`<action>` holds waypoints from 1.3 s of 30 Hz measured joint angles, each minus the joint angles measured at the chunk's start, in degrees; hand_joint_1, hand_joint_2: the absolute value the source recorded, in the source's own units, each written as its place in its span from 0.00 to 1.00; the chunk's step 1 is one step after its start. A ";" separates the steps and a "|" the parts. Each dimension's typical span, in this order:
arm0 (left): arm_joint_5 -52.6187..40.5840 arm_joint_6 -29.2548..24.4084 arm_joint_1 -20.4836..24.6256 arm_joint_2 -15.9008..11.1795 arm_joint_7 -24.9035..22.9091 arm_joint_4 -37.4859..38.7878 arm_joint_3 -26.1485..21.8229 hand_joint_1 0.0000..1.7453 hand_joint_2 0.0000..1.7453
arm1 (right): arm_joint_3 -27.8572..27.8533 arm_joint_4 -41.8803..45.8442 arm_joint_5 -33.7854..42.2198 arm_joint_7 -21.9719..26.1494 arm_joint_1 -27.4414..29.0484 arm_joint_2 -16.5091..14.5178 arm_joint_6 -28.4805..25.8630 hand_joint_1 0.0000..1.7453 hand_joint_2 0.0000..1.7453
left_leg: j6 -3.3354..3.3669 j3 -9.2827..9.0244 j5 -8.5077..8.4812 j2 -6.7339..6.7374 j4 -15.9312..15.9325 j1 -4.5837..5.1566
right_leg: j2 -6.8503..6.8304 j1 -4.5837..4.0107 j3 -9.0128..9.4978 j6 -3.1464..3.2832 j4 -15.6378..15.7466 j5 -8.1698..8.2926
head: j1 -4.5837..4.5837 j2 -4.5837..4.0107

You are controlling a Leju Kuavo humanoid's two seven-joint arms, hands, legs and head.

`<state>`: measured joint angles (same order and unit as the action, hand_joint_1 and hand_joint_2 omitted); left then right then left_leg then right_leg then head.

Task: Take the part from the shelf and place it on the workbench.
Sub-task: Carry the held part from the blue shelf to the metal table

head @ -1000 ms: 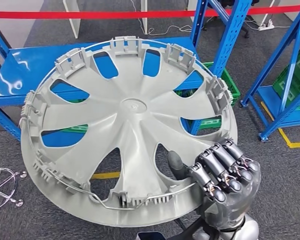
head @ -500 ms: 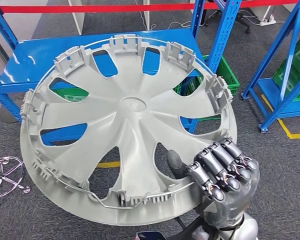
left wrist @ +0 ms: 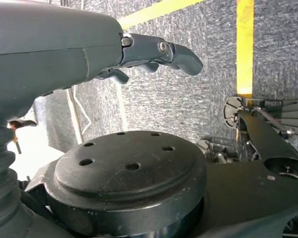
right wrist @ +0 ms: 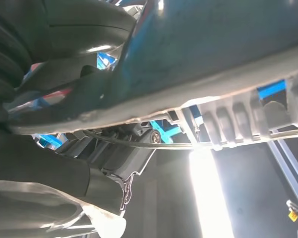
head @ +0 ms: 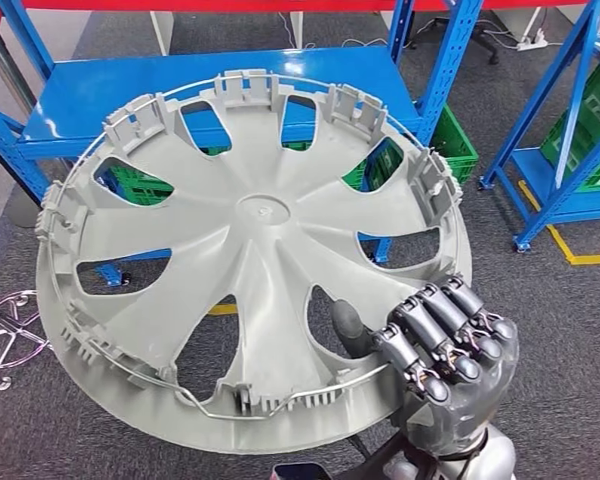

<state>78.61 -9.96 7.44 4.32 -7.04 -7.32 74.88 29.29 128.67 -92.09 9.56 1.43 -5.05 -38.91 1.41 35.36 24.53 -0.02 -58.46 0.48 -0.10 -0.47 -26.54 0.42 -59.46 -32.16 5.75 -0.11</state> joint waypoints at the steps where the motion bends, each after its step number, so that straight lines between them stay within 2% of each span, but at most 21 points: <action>1: -0.03 -0.03 0.04 0.03 0.00 -0.01 0.14 0.00 1.00 | 0.00 0.00 0.01 0.09 -0.09 -0.03 0.00 1.00 1.00 | -0.21 0.24 -0.60 -0.01 0.08 0.02 | 0.04 -0.21 1.73 0.09 2.76 -0.40 | 0.03 0.00; 4: -0.05 -0.14 0.10 -0.19 0.01 0.01 0.63 0.00 1.00 | -0.01 -0.05 0.01 0.23 -0.20 -0.14 0.00 1.00 1.00 | -1.12 0.89 -1.26 -0.06 0.35 0.01 | -0.15 0.03 1.44 0.02 4.62 0.81 | 0.02 0.00; 6: -0.07 -0.23 0.18 -0.28 0.04 0.02 0.85 0.00 1.00 | -0.02 -0.14 0.01 0.28 -0.24 -0.25 0.00 1.00 1.00 | -1.85 1.45 2.89 -0.14 -2.46 -0.02 | -0.53 0.43 0.03 0.57 4.92 2.22 | -0.13 0.00; 8: -0.08 -0.25 0.31 -0.33 0.08 0.02 0.91 0.00 1.00 | -0.02 -0.19 0.01 0.31 -0.24 -0.33 0.00 1.00 1.00 | -2.49 2.01 8.79 -0.15 -9.25 -0.20 | -0.75 0.41 -1.59 0.90 4.50 3.40 | -0.22 0.00; 9: -0.08 -0.27 0.37 -0.37 0.09 0.02 0.93 0.00 1.00 | -0.02 -0.20 0.01 0.33 -0.24 -0.35 0.00 1.00 1.00 | -2.79 2.02 10.28 -0.15 -12.75 -0.30 | -0.82 0.42 -2.49 0.88 4.16 4.01 | -0.25 0.00; 11: -0.12 -0.42 0.40 -0.42 0.09 0.02 1.02 0.00 1.00 | -0.01 -0.22 0.01 0.35 -0.24 -0.37 0.00 1.00 1.00 | -3.35 0.54 8.77 -0.14 -15.57 -0.66 | -0.90 0.53 -4.86 0.60 3.13 5.13 | -0.28 0.00; 13: -0.19 -0.72 0.32 -0.42 0.07 0.02 1.16 0.00 1.00 | 0.00 -0.22 0.01 0.42 -0.23 -0.43 0.00 1.00 1.00 | -3.98 -3.47 5.69 -0.14 -11.07 -1.29 | -0.92 0.74 -7.26 0.09 1.68 5.87 | -0.30 0.00; 15: -0.25 -0.89 0.16 -0.28 0.03 0.02 1.27 0.00 1.00 | 0.00 -0.22 0.01 0.50 -0.23 -0.52 0.00 1.00 1.00 | -4.01 -7.81 6.31 -0.25 -3.88 -1.45 | -0.89 0.70 -9.02 -0.59 0.30 6.51 | -0.34 0.00; 17: -0.37 -0.90 0.01 -0.20 0.00 0.02 1.33 0.00 1.00 | -0.01 -0.24 0.02 0.60 -0.23 -0.61 0.00 1.00 1.00 | -3.35 -9.17 7.87 -0.37 -0.43 -1.17 | -0.90 0.54 -10.13 -1.29 -0.21 7.57 | -0.37 0.00; 19: -0.53 -0.85 -0.17 -0.19 0.00 0.02 1.42 0.00 1.00 | -0.03 -0.27 0.04 0.67 -0.20 -0.66 0.00 1.00 1.00 | -2.19 -8.07 7.38 -0.24 -0.04 -1.18 | -0.80 0.61 -11.05 -1.94 -0.24 8.21 | -0.42 0.00; 21: -0.59 -0.79 -0.24 -0.13 0.00 0.02 1.62 0.00 1.00 | -0.04 -0.30 0.08 0.69 -0.19 -0.67 0.00 1.00 1.00 | -0.78 -6.52 6.01 0.06 0.10 -1.31 | -0.43 0.75 -12.22 -2.50 -2.51 4.70 | -0.40 0.00; 23: -0.62 -0.77 -0.13 -0.13 0.02 0.02 1.80 0.00 1.00 | -0.04 -0.31 0.10 0.73 -0.19 -0.68 0.00 1.00 1.00 | -0.05 -4.75 4.54 0.22 0.09 -1.31 | -0.18 0.82 -13.47 -2.87 -8.64 -1.51 | -0.24 0.00; 24: -0.64 -0.77 -0.09 -0.15 0.08 0.02 1.84 0.00 1.00 | -0.05 -0.31 0.10 0.77 -0.19 -0.68 0.00 1.00 1.00 | 0.03 -3.78 3.83 0.26 0.08 -1.26 | -0.15 0.83 -13.91 -2.97 -12.25 -3.24 | -0.18 0.00; 25: -0.68 -0.77 -0.04 -0.17 0.15 0.02 1.88 0.00 1.00 | -0.05 -0.31 0.11 0.81 -0.18 -0.70 0.00 1.00 1.00 | 0.05 -2.79 3.15 0.31 0.07 -1.20 | -0.14 0.83 -13.98 -3.01 -15.12 -3.20 | -0.13 0.00; 27: -0.78 -0.74 0.12 -0.22 0.28 0.02 2.05 0.00 1.00 | -0.07 -0.31 0.12 0.92 -0.17 -0.76 0.00 1.00 1.00 | -0.04 -0.99 1.79 0.41 0.05 -1.07 | -0.13 0.82 -12.20 -2.78 -16.38 0.68 | -0.11 0.00; 29: -0.84 -0.70 0.35 -0.22 0.28 0.02 2.21 0.00 1.00 | -0.08 -0.31 0.12 0.99 -0.17 -0.84 0.00 1.00 1.00 | -0.31 0.08 0.60 0.37 0.01 -0.93 | -0.13 0.68 -6.54 -2.15 -9.99 3.03 | -0.09 0.00; 31: -0.86 -0.69 0.50 -0.19 0.28 0.02 2.27 0.00 1.00 | -0.09 -0.31 0.12 1.06 -0.21 -0.93 0.00 1.00 1.00 | -0.82 0.40 -0.32 0.24 -0.06 -0.76 | -0.12 0.46 -0.18 -1.60 -0.88 0.88 | -0.13 0.00; 32: -0.88 -0.69 0.54 -0.19 0.28 0.02 2.28 0.00 1.00 | -0.09 -0.31 0.12 1.11 -0.24 -0.99 0.00 1.00 1.00 | -1.15 0.56 -0.75 0.21 -0.06 -0.71 | -0.11 0.35 1.51 -1.36 2.08 -0.43 | -0.12 0.00; 35: -0.92 -0.70 0.57 -0.33 0.28 0.02 2.29 0.00 1.00 | -0.09 -0.35 0.12 1.23 -0.20 -1.24 0.01 1.00 1.00 | -2.23 1.27 -0.82 0.13 -0.39 -0.62 | -0.21 0.60 1.30 -0.52 4.16 -0.61 | -0.24 0.00; 37: -1.00 -0.67 0.61 -0.42 0.28 0.02 2.31 0.00 1.00 | -0.09 -0.43 0.12 1.32 -0.14 -1.44 0.01 1.00 1.00 | -2.81 1.98 3.28 0.02 -4.12 -0.63 | -0.43 0.81 0.65 0.15 4.35 0.34 | -0.54 0.00; 39: -1.12 -0.62 0.74 -0.48 0.28 0.02 2.38 0.00 1.00 | -0.10 -0.48 0.12 1.50 -0.11 -1.56 0.01 1.00 1.00 | -3.21 2.78 8.08 0.02 -11.11 -0.61 | -0.63 0.58 0.09 0.57 4.22 1.01 | -0.77 0.00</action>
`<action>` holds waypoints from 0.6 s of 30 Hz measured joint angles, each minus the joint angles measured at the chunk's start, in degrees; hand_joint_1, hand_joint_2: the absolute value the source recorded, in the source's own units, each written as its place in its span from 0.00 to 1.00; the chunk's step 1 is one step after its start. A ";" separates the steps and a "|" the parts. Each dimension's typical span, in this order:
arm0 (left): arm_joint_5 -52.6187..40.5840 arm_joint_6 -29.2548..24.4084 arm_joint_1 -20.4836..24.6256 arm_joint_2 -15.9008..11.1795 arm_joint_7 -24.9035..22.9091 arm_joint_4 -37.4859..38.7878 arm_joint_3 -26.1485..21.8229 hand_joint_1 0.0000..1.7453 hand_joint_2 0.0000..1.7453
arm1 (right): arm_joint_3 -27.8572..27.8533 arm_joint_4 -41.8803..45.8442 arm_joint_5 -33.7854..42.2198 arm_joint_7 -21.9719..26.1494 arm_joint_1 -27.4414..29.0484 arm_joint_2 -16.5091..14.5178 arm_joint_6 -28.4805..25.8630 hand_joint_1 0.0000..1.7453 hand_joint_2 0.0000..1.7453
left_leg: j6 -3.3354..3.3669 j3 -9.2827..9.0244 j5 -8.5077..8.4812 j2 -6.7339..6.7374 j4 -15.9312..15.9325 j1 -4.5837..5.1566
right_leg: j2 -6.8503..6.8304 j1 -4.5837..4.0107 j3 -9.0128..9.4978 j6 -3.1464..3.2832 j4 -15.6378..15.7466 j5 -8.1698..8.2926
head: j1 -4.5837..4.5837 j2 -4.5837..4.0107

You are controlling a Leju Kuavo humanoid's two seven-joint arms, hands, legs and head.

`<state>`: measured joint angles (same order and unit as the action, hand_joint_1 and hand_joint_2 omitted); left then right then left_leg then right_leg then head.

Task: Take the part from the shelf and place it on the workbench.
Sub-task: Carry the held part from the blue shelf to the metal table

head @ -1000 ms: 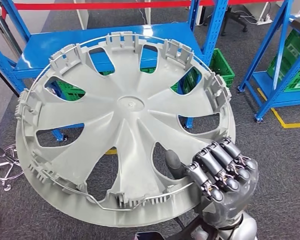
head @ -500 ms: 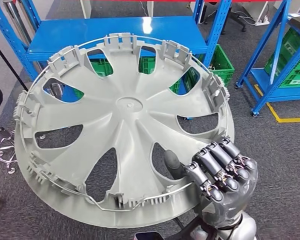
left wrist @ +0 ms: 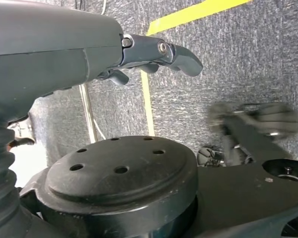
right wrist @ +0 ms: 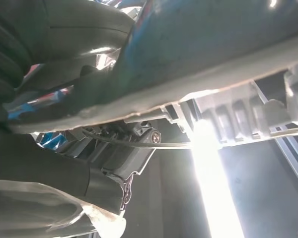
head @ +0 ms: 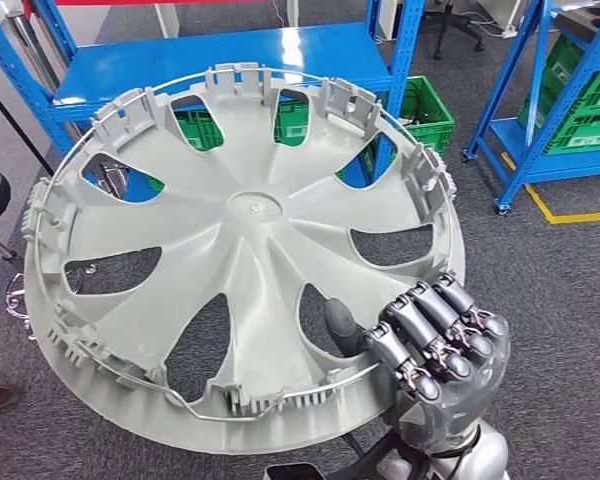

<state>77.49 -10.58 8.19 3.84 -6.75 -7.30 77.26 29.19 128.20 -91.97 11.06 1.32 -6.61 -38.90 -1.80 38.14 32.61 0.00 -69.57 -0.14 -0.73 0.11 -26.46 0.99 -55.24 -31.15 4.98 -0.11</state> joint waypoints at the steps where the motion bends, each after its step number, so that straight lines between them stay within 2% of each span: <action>1: -0.08 0.01 0.06 -0.03 -0.02 0.00 0.08 0.00 1.00 | -0.01 -0.01 0.00 0.13 -0.01 -0.05 -0.01 1.00 1.00 | -0.08 -0.05 1.01 0.00 -2.68 0.01 | -0.08 -0.13 -0.20 0.06 -0.17 0.23 | 0.02 0.00; 2: -0.17 -0.01 0.08 -0.05 -0.06 0.00 0.19 0.00 1.00 | -0.03 -0.01 0.00 0.28 -0.02 -0.11 0.00 1.00 1.00 | -0.07 -0.78 0.90 0.00 -3.52 0.02 | -0.11 -0.23 -0.46 0.05 -0.44 0.41 | 0.01 0.00; 3: -0.28 -0.04 0.05 -0.05 -0.12 0.00 0.31 0.00 1.00 | -0.05 -0.01 0.00 0.45 -0.03 -0.18 0.00 1.00 1.00 | 0.01 -2.27 -0.16 0.01 -2.24 0.01 | -0.10 -0.31 -0.73 0.03 -0.82 0.51 | 0.01 0.00; 5: -0.56 -0.12 -0.21 -0.06 -0.28 0.00 0.63 0.00 1.00 | -0.10 -0.01 0.01 0.84 -0.07 -0.33 0.00 1.00 1.00 | 0.48 -6.27 -2.85 -0.01 4.07 0.04 | -0.05 -0.39 -1.68 -0.12 -1.64 0.54 | 0.01 0.00; 6: -0.67 -0.14 -0.43 -0.07 -0.33 0.00 0.84 0.00 1.00 | -0.14 -0.01 0.02 1.06 -0.15 -0.41 -0.01 1.00 1.00 | 0.82 -7.60 -3.71 -0.02 6.79 0.13 | -0.01 -0.46 -2.21 -0.28 -2.07 0.58 | 0.01 0.01; 7: -0.74 -0.14 -0.64 -0.08 -0.37 0.00 1.04 0.00 1.00 | -0.18 -0.01 0.03 1.28 -0.24 -0.49 -0.01 1.00 1.00 | 1.15 -8.20 -4.02 -0.01 8.45 0.24 | 0.02 -0.49 -2.74 -0.53 -2.40 0.72 | 0.00 0.01; 9: -0.81 -0.09 -0.82 -0.08 -0.41 0.00 1.31 0.00 1.00 | -0.27 -0.01 0.04 1.66 -0.35 -0.66 -0.01 1.00 1.00 | 1.54 -7.89 -4.07 0.02 9.35 0.44 | 0.07 -0.54 -3.45 -1.16 -2.79 1.19 | -0.06 0.02; 11: -0.90 -0.04 -0.74 0.06 -0.46 0.00 1.48 0.00 1.00 | -0.33 -0.01 0.04 1.86 -0.37 -0.77 -0.01 1.00 1.00 | 2.10 -8.06 -3.92 -0.01 10.88 0.01 | 0.18 -0.59 -4.36 -1.75 -3.41 0.72 | -0.04 0.02; 13: -1.00 -0.03 -0.66 0.20 -0.51 0.00 1.67 0.00 1.00 | -0.40 -0.01 0.04 2.01 -0.47 -0.82 -0.01 1.00 1.00 | 2.88 -8.19 -3.96 -0.05 12.18 -0.47 | 0.47 -0.49 -6.60 -2.38 -7.37 -1.74 | 0.17 0.02; 15: -1.10 0.01 -0.63 0.20 -0.52 0.00 1.81 0.00 1.00 | -0.44 -0.01 0.04 2.09 -0.55 -0.82 -0.01 1.00 1.00 | 3.19 -7.77 -4.23 0.04 12.16 -0.48 | 0.62 -0.08 -9.93 -3.00 -14.60 -4.86 | 0.32 0.02; 16: -1.15 0.05 -0.63 0.20 -0.52 0.00 1.87 0.00 1.00 | -0.45 -0.01 0.04 2.06 -0.55 -0.82 -0.01 1.00 1.00 | 3.18 -7.65 -4.32 0.10 12.14 -0.50 | 0.62 0.16 -11.25 -3.27 -17.53 -5.63 | 0.33 0.02; 17: -1.16 0.10 -0.63 0.20 -0.52 0.00 1.95 0.00 1.00 | -0.44 -0.01 0.04 1.97 -0.56 -0.82 -0.01 1.00 1.00 | 3.14 -7.61 -4.40 0.14 12.11 -0.53 | 0.61 0.37 -11.74 -3.50 -18.72 -5.43 | 0.31 0.02; 18: -1.18 0.15 -0.60 0.20 -0.53 0.00 2.06 0.00 1.00 | -0.42 -0.01 0.04 1.83 -0.56 -0.82 -0.01 1.00 1.00 | 3.08 -7.60 -4.47 0.15 12.06 -0.58 | 0.60 0.58 -11.25 -3.70 -17.85 -4.22 | 0.32 0.02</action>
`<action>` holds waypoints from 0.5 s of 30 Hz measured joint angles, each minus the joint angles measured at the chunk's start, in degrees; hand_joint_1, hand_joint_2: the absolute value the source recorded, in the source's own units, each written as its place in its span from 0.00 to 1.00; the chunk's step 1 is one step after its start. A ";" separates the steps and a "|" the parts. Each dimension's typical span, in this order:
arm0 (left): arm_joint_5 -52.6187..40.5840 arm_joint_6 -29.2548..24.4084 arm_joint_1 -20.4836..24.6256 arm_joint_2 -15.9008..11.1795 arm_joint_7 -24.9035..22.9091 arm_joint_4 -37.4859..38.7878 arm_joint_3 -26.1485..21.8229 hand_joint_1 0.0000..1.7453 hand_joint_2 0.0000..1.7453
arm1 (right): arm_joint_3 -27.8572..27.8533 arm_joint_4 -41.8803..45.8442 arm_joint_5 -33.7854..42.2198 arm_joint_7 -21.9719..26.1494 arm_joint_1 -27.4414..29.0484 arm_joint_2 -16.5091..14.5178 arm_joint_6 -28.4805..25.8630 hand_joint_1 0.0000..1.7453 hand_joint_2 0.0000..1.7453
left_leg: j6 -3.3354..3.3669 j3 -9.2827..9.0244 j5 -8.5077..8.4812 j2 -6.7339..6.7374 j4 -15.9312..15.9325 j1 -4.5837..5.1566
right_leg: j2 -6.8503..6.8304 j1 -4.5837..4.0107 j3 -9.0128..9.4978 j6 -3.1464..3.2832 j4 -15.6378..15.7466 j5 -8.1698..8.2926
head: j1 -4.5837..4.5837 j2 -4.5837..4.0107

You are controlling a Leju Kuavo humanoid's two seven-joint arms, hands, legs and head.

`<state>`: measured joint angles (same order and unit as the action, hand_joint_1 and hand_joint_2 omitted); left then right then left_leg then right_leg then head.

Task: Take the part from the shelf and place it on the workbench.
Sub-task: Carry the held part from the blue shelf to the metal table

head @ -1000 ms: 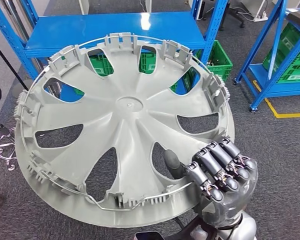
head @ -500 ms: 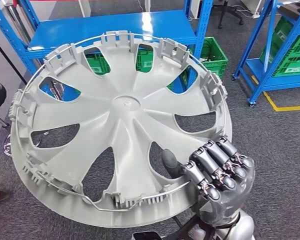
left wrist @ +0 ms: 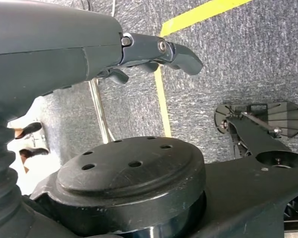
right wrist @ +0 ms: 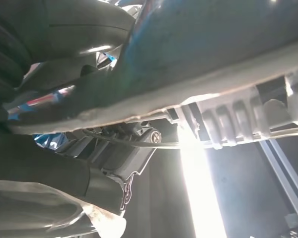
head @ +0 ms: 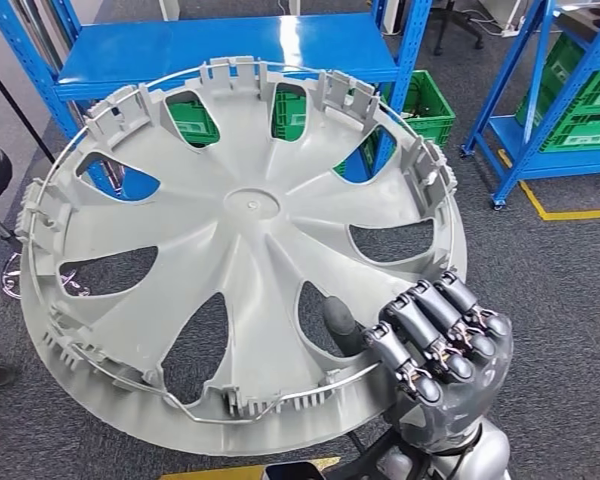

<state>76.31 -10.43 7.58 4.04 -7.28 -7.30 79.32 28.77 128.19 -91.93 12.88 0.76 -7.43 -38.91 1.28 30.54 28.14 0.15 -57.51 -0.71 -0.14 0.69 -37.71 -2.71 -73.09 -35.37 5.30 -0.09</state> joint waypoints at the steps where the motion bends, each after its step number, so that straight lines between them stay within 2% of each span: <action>1: -0.01 0.04 0.05 0.00 -0.01 0.00 0.13 0.00 1.00 | 0.08 0.00 -0.01 -0.21 -0.03 0.00 0.00 1.00 1.00 | -0.10 -0.02 -0.02 -0.01 -0.09 -0.08 | -0.04 0.21 1.61 -0.16 3.18 2.13 | 0.00 0.00; 3: -0.01 0.08 0.13 -0.03 -0.02 0.00 0.41 0.00 1.00 | 0.39 -0.01 -0.05 -0.69 -0.25 0.03 0.00 1.00 1.00 | -0.56 0.08 0.02 -0.02 -0.46 -0.06 | -0.57 0.35 5.36 -0.31 10.82 5.24 | 0.04 0.00; 4: 0.00 0.09 0.15 -0.07 -0.02 0.01 0.53 0.00 1.00 | 0.54 -0.03 -0.08 -0.90 -0.38 0.06 0.00 1.00 1.00 | -0.90 0.29 0.01 0.00 -0.68 0.03 | -0.78 0.31 6.60 -0.12 13.35 5.79 | 0.01 0.00; 5: 0.02 0.09 0.16 -0.11 -0.02 0.01 0.61 0.00 1.00 | 0.65 -0.06 -0.10 -1.08 -0.47 0.10 0.00 1.00 1.00 | -1.28 0.53 -0.08 0.06 -0.84 0.16 | -0.87 0.19 7.04 0.19 14.41 5.66 | 0.01 0.00; 7: 0.07 0.08 0.20 -0.20 -0.02 0.02 0.68 0.00 1.00 | 0.76 -0.11 -0.13 -1.30 -0.50 0.16 0.00 1.00 1.00 | -1.94 0.85 -0.34 0.33 -0.91 0.22 | -0.46 0.09 6.94 1.10 14.70 5.71 | -0.05 0.00; 9: 0.08 0.08 0.28 -0.25 -0.02 0.02 0.70 0.00 1.00 | 0.84 -0.13 -0.13 -1.40 -0.51 0.17 0.00 1.00 1.00 | -2.46 1.28 0.77 0.36 -2.00 0.17 | -0.11 0.23 6.72 1.88 14.83 6.14 | -0.16 0.00; 10: 0.09 0.08 0.34 -0.28 -0.02 0.02 0.72 0.00 1.00 | 0.86 -0.13 -0.13 -1.44 -0.52 0.17 0.00 1.00 1.00 | -2.65 1.96 2.25 0.26 -3.96 0.17 | 0.02 0.31 6.66 2.24 14.93 6.34 | -0.24 0.00; 12: 0.17 0.16 0.57 -0.37 -0.02 0.02 0.74 0.00 1.00 | 0.89 -0.15 -0.13 -1.54 -0.54 0.18 0.00 1.00 1.00 | -2.84 4.29 6.24 0.02 -11.01 0.31 | 0.36 0.18 6.46 2.70 14.94 6.58 | -0.40 0.00; 13: 0.22 0.20 0.71 -0.42 -0.02 0.02 0.74 0.00 1.00 | 0.91 -0.16 -0.13 -1.61 -0.54 0.20 0.00 1.00 1.00 | -2.82 5.19 7.66 -0.03 -14.36 0.43 | 0.64 0.04 6.38 2.84 14.93 6.67 | -0.40 0.00; 14: 0.26 0.24 0.81 -0.44 -0.02 0.01 0.75 0.00 1.00 | 0.94 -0.18 -0.13 -1.69 -0.54 0.22 0.00 1.00 1.00 | -2.69 5.45 8.17 -0.06 -16.33 0.56 | 1.03 -0.09 6.31 2.93 14.92 6.76 | -0.41 0.00; 15: 0.28 0.24 0.83 -0.44 -0.02 0.01 0.78 0.00 1.00 | 0.97 -0.19 -0.13 -1.76 -0.54 0.26 0.00 1.00 1.00 | -2.48 4.83 7.53 -0.09 -16.14 0.65 | 1.53 -0.23 6.28 2.97 14.91 6.85 | -0.41 0.00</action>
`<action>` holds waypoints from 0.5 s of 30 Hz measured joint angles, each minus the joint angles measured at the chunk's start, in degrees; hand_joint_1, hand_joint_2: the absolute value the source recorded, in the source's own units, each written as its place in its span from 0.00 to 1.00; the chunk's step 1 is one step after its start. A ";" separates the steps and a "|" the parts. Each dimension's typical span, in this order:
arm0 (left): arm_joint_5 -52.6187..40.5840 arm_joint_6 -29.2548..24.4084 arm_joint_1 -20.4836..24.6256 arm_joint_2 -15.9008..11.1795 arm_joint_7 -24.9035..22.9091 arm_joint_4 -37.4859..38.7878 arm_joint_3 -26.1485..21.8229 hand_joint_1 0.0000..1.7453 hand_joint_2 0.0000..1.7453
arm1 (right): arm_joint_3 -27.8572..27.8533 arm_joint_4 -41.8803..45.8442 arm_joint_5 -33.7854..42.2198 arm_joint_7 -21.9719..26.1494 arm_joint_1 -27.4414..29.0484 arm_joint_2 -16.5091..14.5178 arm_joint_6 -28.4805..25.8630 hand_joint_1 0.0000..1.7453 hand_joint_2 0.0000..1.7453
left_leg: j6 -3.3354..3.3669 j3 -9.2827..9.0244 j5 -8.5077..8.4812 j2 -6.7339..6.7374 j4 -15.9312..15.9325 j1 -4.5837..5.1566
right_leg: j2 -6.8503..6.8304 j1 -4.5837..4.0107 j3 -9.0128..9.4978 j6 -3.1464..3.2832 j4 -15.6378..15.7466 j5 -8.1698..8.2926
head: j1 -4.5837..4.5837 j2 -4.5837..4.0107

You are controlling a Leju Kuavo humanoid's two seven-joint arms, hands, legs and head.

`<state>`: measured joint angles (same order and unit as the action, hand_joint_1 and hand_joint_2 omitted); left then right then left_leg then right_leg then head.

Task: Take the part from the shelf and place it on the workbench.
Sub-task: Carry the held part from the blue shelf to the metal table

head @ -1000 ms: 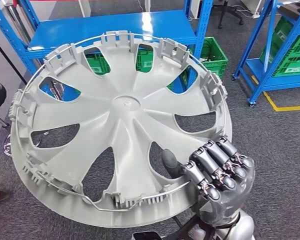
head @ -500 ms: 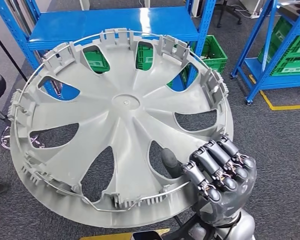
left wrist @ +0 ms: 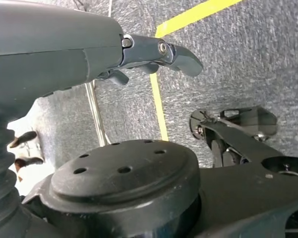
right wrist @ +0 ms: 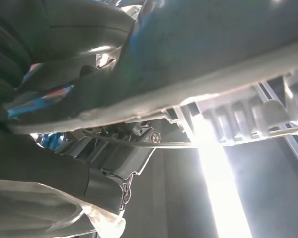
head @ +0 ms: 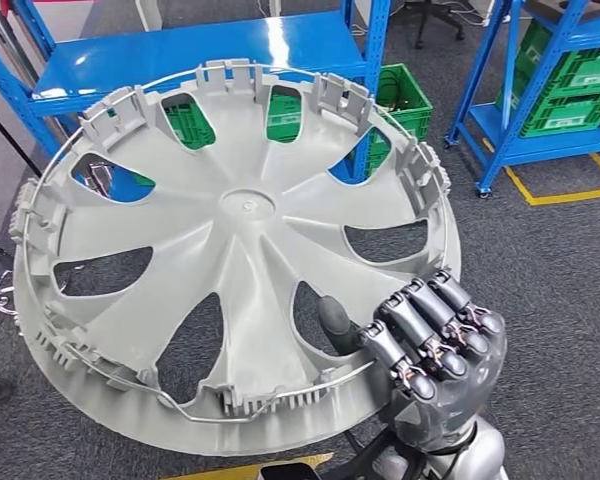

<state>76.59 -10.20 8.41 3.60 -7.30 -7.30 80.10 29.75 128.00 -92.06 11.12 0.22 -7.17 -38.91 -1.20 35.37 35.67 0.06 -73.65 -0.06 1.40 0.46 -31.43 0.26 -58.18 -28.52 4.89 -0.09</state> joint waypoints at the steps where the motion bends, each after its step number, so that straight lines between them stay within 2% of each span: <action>1: -0.01 -0.02 -0.06 0.01 0.00 0.00 0.03 0.00 1.00 | 0.03 -0.01 0.00 -0.06 -0.01 0.03 0.00 1.00 1.00 | 0.30 -1.40 -1.58 -0.23 2.30 0.05 | 0.59 -0.13 -0.01 0.00 -0.01 0.10 | 0.00 0.00; 2: -0.02 -0.08 -0.18 0.01 0.00 -0.01 0.09 0.00 1.00 | 0.04 -0.01 0.00 -0.10 -0.03 0.05 0.00 1.00 1.00 | 0.68 -3.10 -3.58 -0.97 5.85 0.06 | 1.20 -0.23 -0.01 -0.03 -0.04 0.20 | 0.00 0.00; 3: -0.02 -0.13 -0.34 0.00 -0.01 0.00 0.17 0.00 1.00 | 0.06 -0.01 0.00 -0.13 -0.05 0.07 0.00 1.00 1.00 | 1.07 -4.63 -5.10 -2.33 9.14 -0.02 | 1.74 -0.31 -0.29 -0.13 -0.06 0.32 | 0.02 0.00; 4: -0.03 -0.20 -0.49 0.02 -0.01 0.00 0.25 0.00 1.00 | 0.08 -0.03 -0.01 -0.13 -0.12 0.07 -0.01 1.00 1.00 | 1.35 -5.71 -6.10 -3.61 11.90 -0.07 | 2.31 -0.33 -0.61 -0.31 -0.21 0.50 | 0.02 0.00; 5: -0.03 -0.26 -0.58 0.04 -0.01 0.00 0.33 0.00 1.00 | 0.11 -0.05 -0.01 -0.15 -0.15 0.09 -0.01 1.00 1.00 | 1.56 -6.17 -6.29 -4.53 13.48 -0.07 | 2.84 -0.29 -1.13 -0.61 -0.35 0.73 | 0.02 0.00; 6: -0.03 -0.27 -0.59 0.08 -0.02 0.00 0.39 0.00 1.00 | 0.15 -0.07 -0.02 -0.18 -0.17 0.11 -0.01 1.00 1.00 | 1.72 -6.20 -5.94 -4.79 14.12 -0.06 | 3.37 -0.23 -1.78 -1.01 -0.46 1.04 | 0.00 0.00; 7: -0.04 -0.25 -0.57 0.21 -0.02 -0.01 0.44 0.00 1.00 | 0.21 -0.08 -0.02 -0.20 -0.21 0.15 -0.01 1.00 1.00 | 1.86 -6.11 -5.88 -4.25 14.84 -0.12 | 3.94 -0.25 -2.23 -1.44 -0.55 1.38 | -0.02 0.00; 8: -0.04 -0.20 -0.55 0.28 -0.02 -0.01 0.51 0.00 1.00 | 0.27 -0.08 -0.02 -0.25 -0.16 0.19 -0.01 1.00 1.00 | 2.09 -6.04 -5.87 -3.57 15.29 -0.24 | 3.77 -0.28 -2.83 -1.79 -0.64 1.46 | -0.04 0.00; 9: -0.04 -0.15 -0.56 0.39 -0.02 -0.01 0.61 0.00 1.00 | 0.33 -0.08 -0.02 -0.29 -0.19 0.23 -0.02 1.00 1.00 | 2.36 -5.99 -6.02 -2.88 15.69 -0.42 | 2.88 -0.38 -3.44 -2.09 -1.21 1.04 | 0.12 0.00; 10: -0.04 -0.12 -0.63 0.45 -0.01 -0.01 0.70 0.00 1.00 | 0.37 -0.08 -0.02 -0.33 -0.23 0.28 -0.02 1.00 1.00 | 2.59 -5.95 -6.26 -2.14 15.96 -0.59 | 1.65 -0.44 -4.35 -2.32 -2.79 -0.06 | 0.31 0.00; 12: -0.03 -0.10 -0.77 0.39 0.00 -0.01 0.81 0.00 1.00 | 0.40 -0.09 -0.02 -0.38 -0.30 0.37 -0.02 1.00 1.00 | 2.87 -5.86 -6.42 -0.56 16.07 -0.57 | -0.61 -0.29 -7.33 -2.79 -9.36 -3.63 | 0.66 0.00; 13: -0.02 -0.07 -0.83 0.30 0.00 0.00 0.82 0.00 1.00 | 0.41 -0.09 -0.02 -0.39 -0.28 0.39 -0.02 1.00 1.00 | 2.90 -5.83 -6.43 0.27 16.05 -0.53 | -0.90 -0.16 -8.91 -3.03 -13.07 -5.08 | 0.67 0.00; 14: -0.02 -0.02 -0.86 0.25 -0.01 0.00 0.83 0.00 1.00 | 0.42 -0.09 -0.02 -0.41 -0.24 0.40 -0.02 1.00 1.00 | 2.91 -5.85 -6.41 1.06 16.03 -0.49 | -1.01 -0.07 -9.91 -3.22 -15.53 -5.65 | 0.66 0.00; 15: -0.02 0.04 -0.85 0.20 -0.01 -0.01 0.84 0.00 1.00 | 0.43 -0.09 -0.02 -0.43 -0.20 0.41 -0.01 1.00 1.00 | 2.91 -5.89 -6.39 1.82 16.02 -0.46 | -1.14 -0.01 -9.89 -3.34 -15.87 -5.14 | 0.66 0.00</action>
<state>76.56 -10.15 7.56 3.80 -7.31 -7.30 80.94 30.18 127.91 -92.08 10.69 0.01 -6.76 -38.92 1.70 29.48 29.28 1.88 -57.63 -0.52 0.25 0.45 -41.32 -3.08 -74.05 -33.66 5.55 -0.09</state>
